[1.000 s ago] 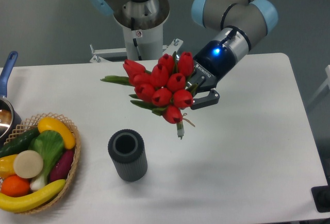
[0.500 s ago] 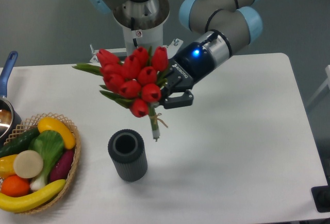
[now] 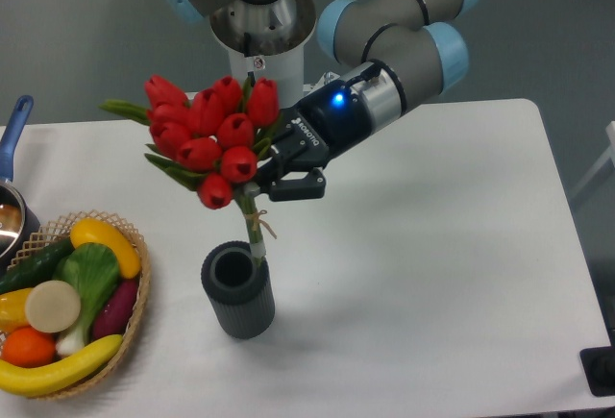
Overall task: Insert the flowers into the vase
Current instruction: 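Carry the tulip bunch toward the grey vase, stems pointing down, then lower the tulip stems into the grey vase opening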
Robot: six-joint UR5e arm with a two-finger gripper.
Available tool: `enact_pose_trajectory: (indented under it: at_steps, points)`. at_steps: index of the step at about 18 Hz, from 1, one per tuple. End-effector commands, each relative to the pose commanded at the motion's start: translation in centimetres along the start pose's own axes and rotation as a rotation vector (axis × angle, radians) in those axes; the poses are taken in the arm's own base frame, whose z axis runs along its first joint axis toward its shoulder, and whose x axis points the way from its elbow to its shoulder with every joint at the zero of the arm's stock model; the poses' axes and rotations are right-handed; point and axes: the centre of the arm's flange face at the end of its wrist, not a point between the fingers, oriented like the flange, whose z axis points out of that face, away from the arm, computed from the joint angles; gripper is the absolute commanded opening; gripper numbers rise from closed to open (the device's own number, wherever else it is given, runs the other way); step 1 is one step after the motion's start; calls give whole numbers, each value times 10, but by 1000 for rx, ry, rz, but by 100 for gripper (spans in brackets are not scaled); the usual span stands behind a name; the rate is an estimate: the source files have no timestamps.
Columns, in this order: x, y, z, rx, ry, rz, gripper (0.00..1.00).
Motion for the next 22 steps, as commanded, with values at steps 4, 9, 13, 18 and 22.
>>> enact_pose_trajectory:
  at_steps: [4,9,13,18,22]
  points:
    - [0,8,2,0,4,-15,27]
    - [-3,25,3,-3,4,-46,27]
    - [-6,42,10,-8,16,-74,27]
    - [-7,74,11,-11,17,-103,27]
    - [-7,104,10,-11,16,-80,27]
